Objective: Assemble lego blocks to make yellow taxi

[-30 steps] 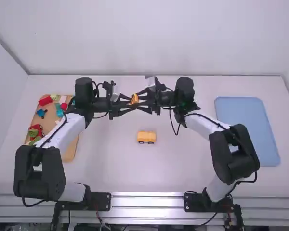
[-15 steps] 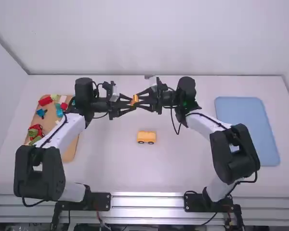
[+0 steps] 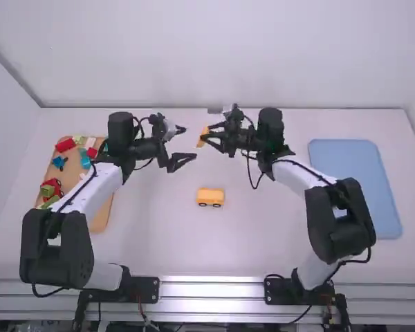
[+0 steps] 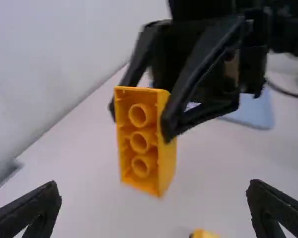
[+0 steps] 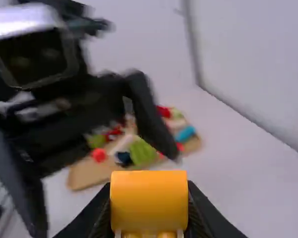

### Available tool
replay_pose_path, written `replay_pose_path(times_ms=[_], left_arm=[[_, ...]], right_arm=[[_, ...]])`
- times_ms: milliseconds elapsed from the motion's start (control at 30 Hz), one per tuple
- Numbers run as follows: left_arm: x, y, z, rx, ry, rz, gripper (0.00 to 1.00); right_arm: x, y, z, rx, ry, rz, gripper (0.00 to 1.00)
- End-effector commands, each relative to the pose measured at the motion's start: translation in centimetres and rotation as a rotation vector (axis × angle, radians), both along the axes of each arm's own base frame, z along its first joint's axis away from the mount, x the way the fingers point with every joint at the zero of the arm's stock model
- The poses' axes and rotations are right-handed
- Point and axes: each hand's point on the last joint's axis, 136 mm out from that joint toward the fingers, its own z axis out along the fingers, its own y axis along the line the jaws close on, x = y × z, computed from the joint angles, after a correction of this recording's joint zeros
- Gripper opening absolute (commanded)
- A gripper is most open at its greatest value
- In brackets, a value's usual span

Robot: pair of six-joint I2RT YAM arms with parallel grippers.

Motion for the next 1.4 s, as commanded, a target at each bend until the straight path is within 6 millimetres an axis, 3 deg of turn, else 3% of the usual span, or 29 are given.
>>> replay_pose_path(times_ms=[0,167,300,400,500,733,1067,1233,1300,1367], left_arm=[[2.7,2.3,-1.8,0.112,0.006,0.202,0.99],[3.9,4.0,-2.8,0.179,0.02,0.316,0.99],[4.3,4.5,-3.1,0.199,0.023,0.351,0.99],[4.3,4.4,-3.0,0.196,0.018,0.348,0.99],[4.5,4.5,-2.7,0.193,0.002,0.351,0.99],[4.7,4.5,-2.1,0.187,-0.023,0.354,0.99],[4.8,4.5,-2.1,0.188,-0.028,0.355,0.99],[4.8,4.5,-2.1,0.188,-0.027,0.356,0.99],[4.8,4.5,-2.1,0.188,-0.027,0.355,0.99],[4.8,4.5,-2.1,0.187,-0.027,0.356,0.99]], right_arm=[[3.3,-2.2,0.9,-0.119,-0.095,-0.236,0.25],[3.1,-5.5,-1.8,-0.401,-0.058,-0.423,0.26],[0.8,-8.1,-4.8,-0.713,0.006,-0.434,0.25],[-1.3,-9.5,-6.7,-0.882,0.078,-0.374,0.25],[-3.7,-10.7,-9.7,-1.065,0.161,-0.207,0.26],[-6.8,-12.7,-14.6,-1.328,0.219,0.028,0.26],[-9.4,-10.9,-20.3,-1.571,0.072,0.38,0.27],[-9.4,-10.7,-21.8,-1.623,0.063,0.394,0.27],[-9.5,-10.7,-21.9,-1.626,0.06,0.399,0.31],[-9.2,-10.5,-22.0,-1.617,0.054,0.389,0.57]])
